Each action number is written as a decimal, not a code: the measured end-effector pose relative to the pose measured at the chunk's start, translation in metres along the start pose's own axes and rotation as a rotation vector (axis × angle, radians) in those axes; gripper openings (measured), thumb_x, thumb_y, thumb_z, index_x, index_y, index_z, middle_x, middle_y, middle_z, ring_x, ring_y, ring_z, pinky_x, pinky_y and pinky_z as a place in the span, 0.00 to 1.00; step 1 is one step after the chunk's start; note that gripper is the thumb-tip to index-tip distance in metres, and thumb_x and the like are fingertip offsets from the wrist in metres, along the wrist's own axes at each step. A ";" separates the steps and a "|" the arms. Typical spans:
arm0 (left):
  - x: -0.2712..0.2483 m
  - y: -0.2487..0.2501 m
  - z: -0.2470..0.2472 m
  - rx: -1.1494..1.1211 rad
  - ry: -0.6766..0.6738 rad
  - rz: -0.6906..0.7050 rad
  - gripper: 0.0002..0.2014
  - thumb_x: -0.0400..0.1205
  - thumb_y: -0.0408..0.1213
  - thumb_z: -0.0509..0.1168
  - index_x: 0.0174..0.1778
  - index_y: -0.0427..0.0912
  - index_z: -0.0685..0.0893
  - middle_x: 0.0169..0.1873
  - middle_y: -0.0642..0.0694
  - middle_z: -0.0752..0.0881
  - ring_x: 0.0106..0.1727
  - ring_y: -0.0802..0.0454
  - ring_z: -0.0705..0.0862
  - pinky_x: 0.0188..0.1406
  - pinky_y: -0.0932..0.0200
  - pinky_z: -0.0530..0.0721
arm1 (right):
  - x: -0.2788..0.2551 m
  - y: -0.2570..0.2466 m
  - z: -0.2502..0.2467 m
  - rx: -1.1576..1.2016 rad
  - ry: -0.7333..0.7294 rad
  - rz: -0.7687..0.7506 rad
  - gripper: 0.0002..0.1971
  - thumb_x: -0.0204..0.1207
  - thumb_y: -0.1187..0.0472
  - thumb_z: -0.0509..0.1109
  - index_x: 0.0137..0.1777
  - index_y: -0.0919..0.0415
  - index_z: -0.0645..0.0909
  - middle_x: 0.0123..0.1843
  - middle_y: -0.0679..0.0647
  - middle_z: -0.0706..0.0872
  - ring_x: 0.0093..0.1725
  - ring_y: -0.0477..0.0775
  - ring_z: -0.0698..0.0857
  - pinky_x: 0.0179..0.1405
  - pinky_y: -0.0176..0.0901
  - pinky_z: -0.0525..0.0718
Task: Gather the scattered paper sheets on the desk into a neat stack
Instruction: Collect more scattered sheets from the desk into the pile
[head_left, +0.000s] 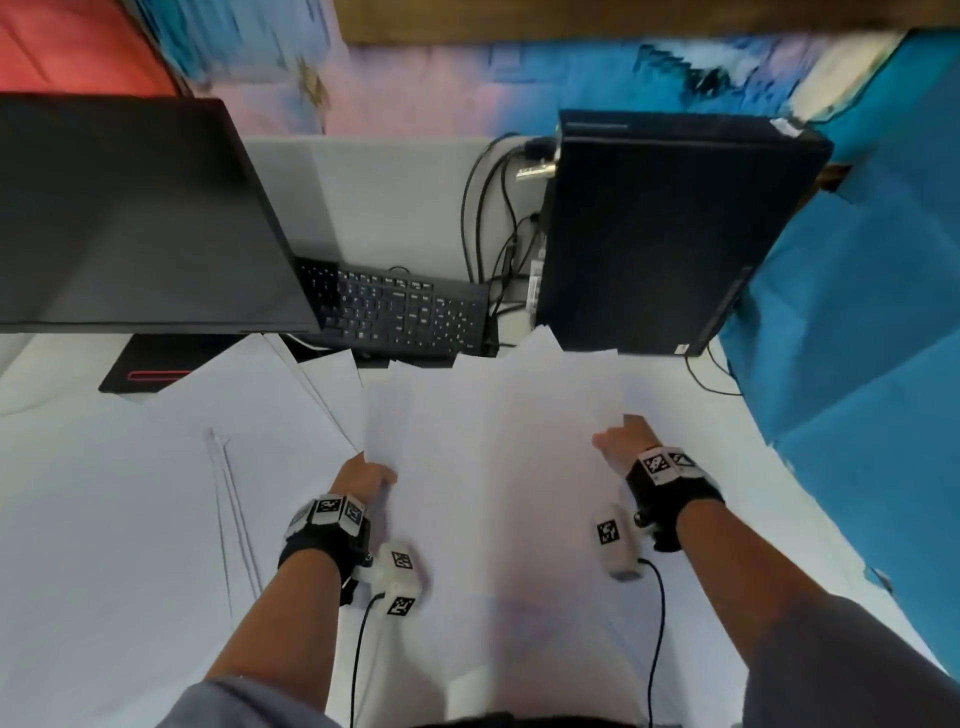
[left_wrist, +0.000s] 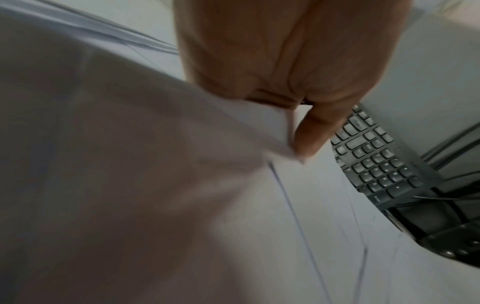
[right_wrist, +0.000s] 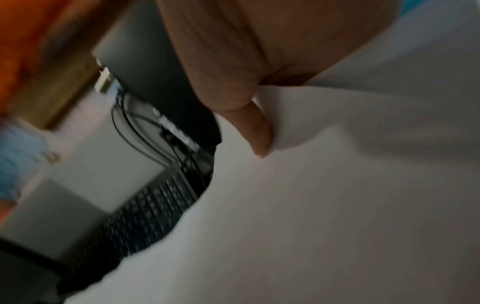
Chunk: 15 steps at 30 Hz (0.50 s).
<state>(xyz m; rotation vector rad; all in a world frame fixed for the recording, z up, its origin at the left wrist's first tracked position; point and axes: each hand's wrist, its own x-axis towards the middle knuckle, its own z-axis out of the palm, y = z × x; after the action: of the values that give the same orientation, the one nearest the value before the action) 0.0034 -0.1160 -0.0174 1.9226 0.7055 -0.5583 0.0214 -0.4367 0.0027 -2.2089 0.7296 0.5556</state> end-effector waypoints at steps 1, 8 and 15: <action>0.002 -0.004 0.001 -0.062 0.003 -0.032 0.02 0.80 0.26 0.62 0.42 0.35 0.79 0.38 0.39 0.78 0.35 0.44 0.75 0.31 0.61 0.75 | 0.002 0.005 0.008 0.072 0.021 0.032 0.26 0.83 0.61 0.59 0.79 0.66 0.62 0.79 0.62 0.70 0.77 0.61 0.69 0.73 0.43 0.67; 0.004 -0.018 0.007 -0.170 -0.014 -0.052 0.17 0.75 0.24 0.72 0.60 0.31 0.83 0.55 0.36 0.86 0.54 0.42 0.83 0.57 0.52 0.78 | 0.011 0.018 0.030 -0.121 0.322 -0.092 0.18 0.79 0.64 0.62 0.68 0.67 0.70 0.67 0.65 0.76 0.64 0.66 0.79 0.56 0.50 0.78; 0.008 -0.020 0.003 -0.147 -0.015 -0.038 0.21 0.74 0.23 0.72 0.64 0.31 0.81 0.59 0.35 0.85 0.59 0.38 0.84 0.64 0.43 0.79 | 0.016 0.004 0.017 -0.072 0.397 -0.132 0.17 0.82 0.70 0.56 0.70 0.68 0.70 0.62 0.72 0.82 0.63 0.70 0.81 0.56 0.52 0.79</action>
<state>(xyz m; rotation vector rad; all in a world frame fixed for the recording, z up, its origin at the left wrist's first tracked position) -0.0045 -0.1098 -0.0361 1.7704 0.7547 -0.5291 0.0277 -0.4316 -0.0199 -2.4447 0.7638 0.0756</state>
